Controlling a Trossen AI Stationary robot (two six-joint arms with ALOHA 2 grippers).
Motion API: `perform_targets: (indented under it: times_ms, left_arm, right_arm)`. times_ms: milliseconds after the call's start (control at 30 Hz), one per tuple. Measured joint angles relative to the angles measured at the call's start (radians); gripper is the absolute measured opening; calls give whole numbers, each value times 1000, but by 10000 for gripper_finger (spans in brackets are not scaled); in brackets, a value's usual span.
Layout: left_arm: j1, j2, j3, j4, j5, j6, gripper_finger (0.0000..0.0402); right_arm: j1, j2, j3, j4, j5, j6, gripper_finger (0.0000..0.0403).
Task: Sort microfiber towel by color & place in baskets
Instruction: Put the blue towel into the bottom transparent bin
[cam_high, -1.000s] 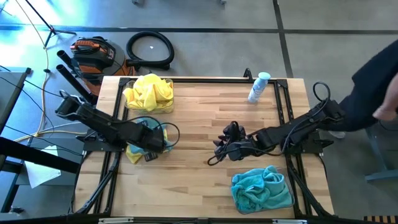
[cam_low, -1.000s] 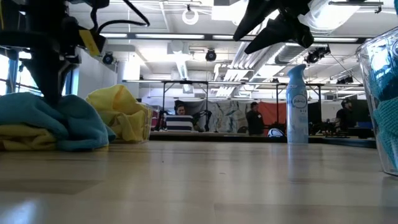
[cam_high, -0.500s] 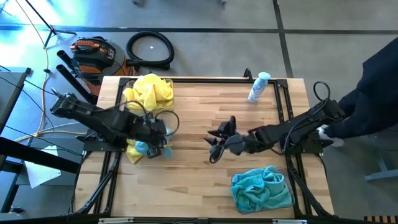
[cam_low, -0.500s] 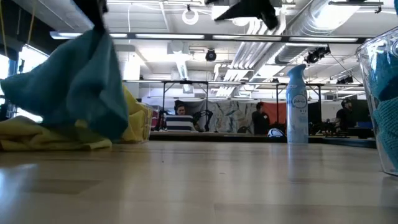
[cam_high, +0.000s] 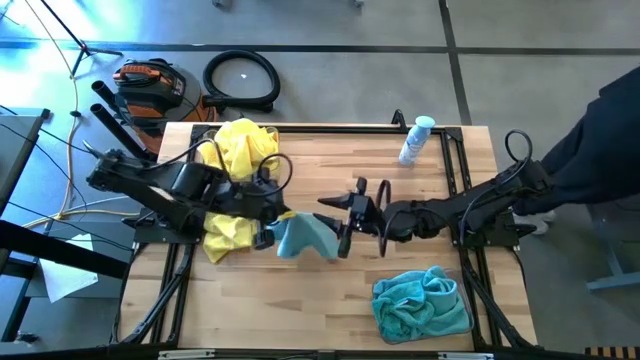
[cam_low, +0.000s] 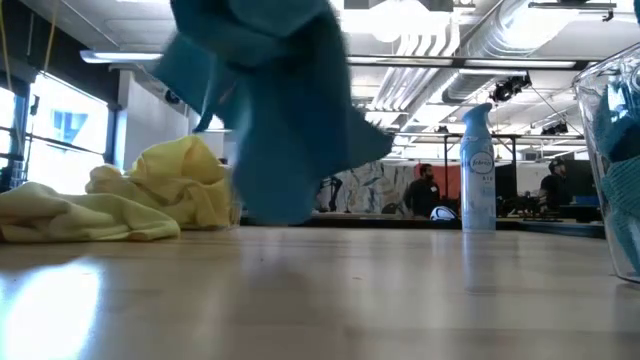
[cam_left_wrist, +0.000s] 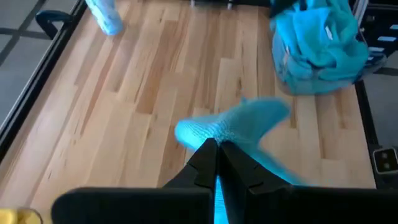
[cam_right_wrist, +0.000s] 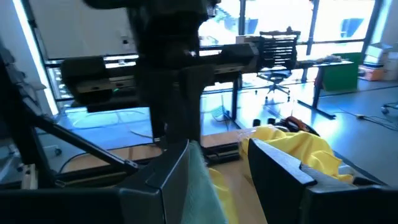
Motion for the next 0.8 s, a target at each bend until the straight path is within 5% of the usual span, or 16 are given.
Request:
perform_targets:
  times_ms: [800]
  left_arm:
    - [52, 249, 301, 66, 12, 67, 0]
  right_arm:
    - [0, 1, 3, -229, -38, 11, 162]
